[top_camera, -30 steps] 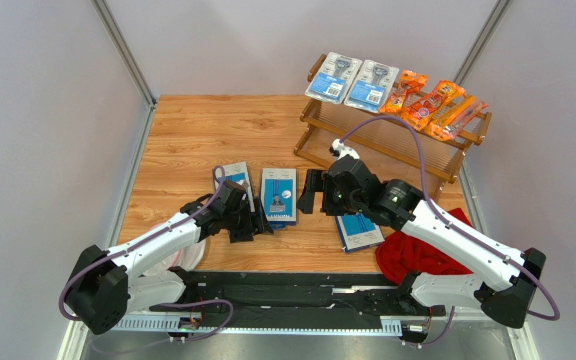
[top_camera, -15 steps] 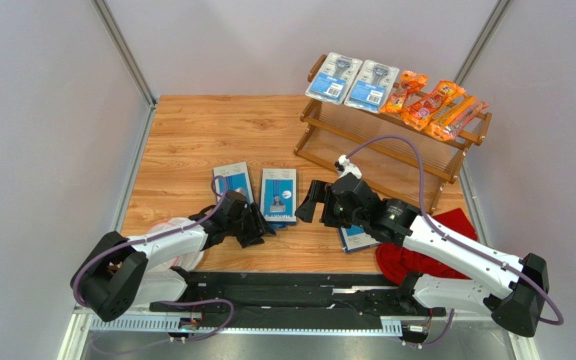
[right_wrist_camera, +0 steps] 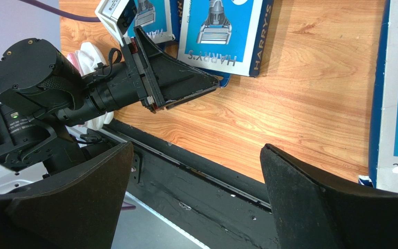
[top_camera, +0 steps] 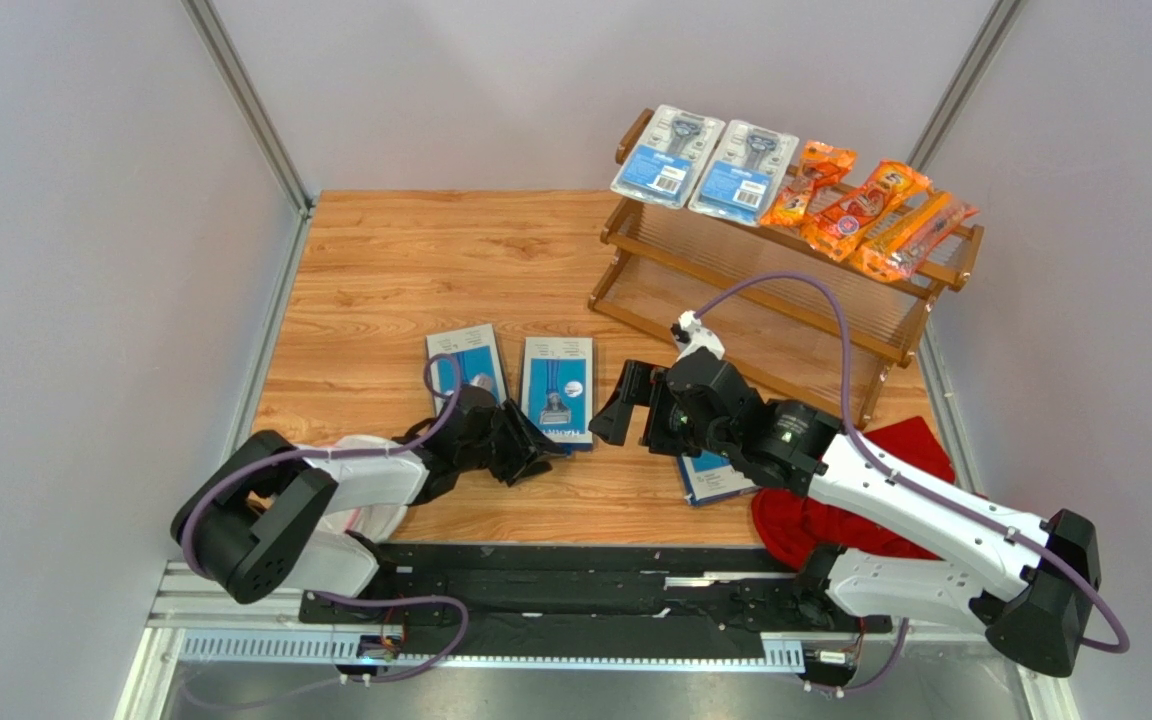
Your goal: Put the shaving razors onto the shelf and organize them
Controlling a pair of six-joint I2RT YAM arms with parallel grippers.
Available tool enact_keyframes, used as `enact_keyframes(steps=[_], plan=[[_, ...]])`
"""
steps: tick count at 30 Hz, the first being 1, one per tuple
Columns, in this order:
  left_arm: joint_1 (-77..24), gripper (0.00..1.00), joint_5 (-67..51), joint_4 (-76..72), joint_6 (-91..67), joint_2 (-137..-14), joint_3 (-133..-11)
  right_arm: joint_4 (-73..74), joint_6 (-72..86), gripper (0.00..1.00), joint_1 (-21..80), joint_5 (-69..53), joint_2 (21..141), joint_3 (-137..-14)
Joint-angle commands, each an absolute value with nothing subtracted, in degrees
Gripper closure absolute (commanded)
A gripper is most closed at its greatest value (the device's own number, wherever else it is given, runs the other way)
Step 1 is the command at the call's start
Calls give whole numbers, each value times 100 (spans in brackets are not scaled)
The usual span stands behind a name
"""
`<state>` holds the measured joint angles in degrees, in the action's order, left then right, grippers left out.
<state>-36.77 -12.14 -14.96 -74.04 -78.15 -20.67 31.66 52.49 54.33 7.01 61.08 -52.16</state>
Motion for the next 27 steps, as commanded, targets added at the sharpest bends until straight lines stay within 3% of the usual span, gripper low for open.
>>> enact_keyframes(steps=[1,7,15,18,21,27], plan=[[-3709,51,-1020,-2354,-7795,-8130,-1654,2857,5230,3,5458,721,5968,-5124],[-3709,61,-739,-2900,-8217,-8210,-1275,2787,5221,4,5449,598,6020,-5054],[-3709,74,-405,-2268,-8016,-7577,-1274,2365,5353,3,5458,282,6170,-4641],[-3709,83,-290,-1803,-7823,-7208,-1353,2033,5475,3,5458,124,6275,-4369],[-3709,100,-255,-1504,-7656,-6909,-1424,1270,5730,3,5467,-245,6380,-3869],[-3709,100,-378,-1108,-7550,-6399,-1406,-172,6134,3,5458,-685,6758,-3147]])
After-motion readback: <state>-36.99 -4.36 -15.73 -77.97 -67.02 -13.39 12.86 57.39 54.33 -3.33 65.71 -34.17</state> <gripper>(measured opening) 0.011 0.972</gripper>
